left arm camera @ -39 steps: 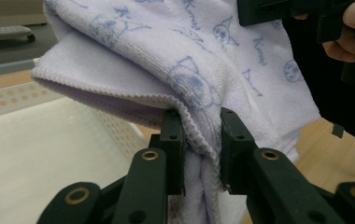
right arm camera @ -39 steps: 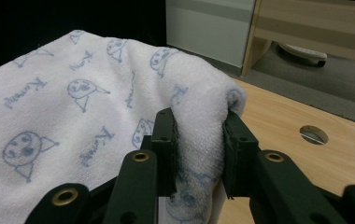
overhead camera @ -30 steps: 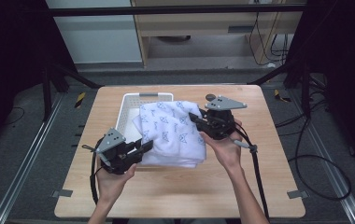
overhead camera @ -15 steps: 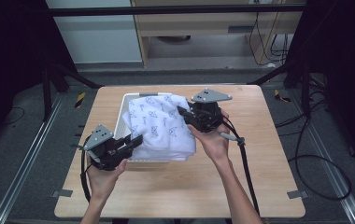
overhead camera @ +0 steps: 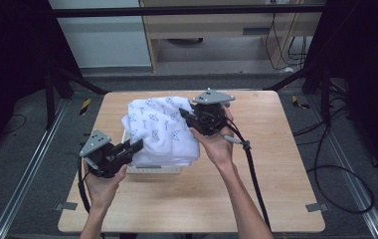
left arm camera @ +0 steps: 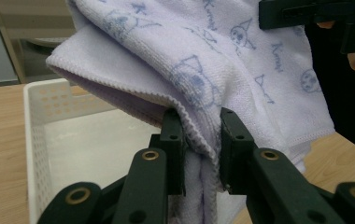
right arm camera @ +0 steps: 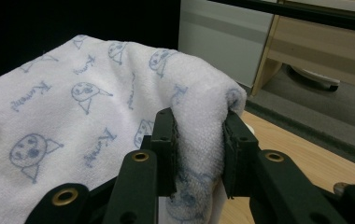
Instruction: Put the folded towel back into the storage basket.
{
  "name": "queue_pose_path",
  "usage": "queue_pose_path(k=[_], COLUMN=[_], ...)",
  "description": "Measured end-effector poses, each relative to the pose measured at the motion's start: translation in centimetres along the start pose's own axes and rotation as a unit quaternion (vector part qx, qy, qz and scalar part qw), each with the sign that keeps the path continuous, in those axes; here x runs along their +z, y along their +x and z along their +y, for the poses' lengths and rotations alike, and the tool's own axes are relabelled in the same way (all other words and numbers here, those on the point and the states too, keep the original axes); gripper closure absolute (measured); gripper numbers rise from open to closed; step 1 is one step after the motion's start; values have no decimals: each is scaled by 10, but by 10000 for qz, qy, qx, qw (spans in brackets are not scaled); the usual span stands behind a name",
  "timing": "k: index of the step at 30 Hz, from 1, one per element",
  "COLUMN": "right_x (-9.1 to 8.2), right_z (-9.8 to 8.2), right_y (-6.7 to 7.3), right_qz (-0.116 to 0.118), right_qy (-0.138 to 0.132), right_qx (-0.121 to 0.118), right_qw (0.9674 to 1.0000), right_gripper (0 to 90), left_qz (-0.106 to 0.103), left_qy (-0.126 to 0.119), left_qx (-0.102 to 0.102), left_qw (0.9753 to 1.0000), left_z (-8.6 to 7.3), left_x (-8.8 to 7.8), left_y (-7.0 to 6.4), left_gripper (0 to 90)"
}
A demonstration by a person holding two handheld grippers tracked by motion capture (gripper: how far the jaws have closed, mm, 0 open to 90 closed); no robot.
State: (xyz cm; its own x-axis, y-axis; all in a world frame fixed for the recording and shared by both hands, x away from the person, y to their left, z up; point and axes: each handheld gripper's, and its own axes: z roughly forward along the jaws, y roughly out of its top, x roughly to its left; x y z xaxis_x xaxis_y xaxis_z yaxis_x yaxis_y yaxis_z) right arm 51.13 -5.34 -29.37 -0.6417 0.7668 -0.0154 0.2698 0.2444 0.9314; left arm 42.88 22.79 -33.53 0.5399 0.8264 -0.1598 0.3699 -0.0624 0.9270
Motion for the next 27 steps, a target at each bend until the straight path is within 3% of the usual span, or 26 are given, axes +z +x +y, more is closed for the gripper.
queue_pose_path(k=[16, 27], right_x=[28, 43], right_z=[7, 9], right_y=[12, 15], right_qz=[-41, 4], right_qy=[-76, -116], right_qx=[-120, -75], right_qw=[9999, 9999], right_gripper=[704, 703], left_qz=[323, 474], left_qy=[-10, -35], left_qx=[-106, -196], left_qw=[9994, 9987], left_z=[0, 0], left_x=[-1, 1], left_y=[22, 34], left_gripper=[737, 737])
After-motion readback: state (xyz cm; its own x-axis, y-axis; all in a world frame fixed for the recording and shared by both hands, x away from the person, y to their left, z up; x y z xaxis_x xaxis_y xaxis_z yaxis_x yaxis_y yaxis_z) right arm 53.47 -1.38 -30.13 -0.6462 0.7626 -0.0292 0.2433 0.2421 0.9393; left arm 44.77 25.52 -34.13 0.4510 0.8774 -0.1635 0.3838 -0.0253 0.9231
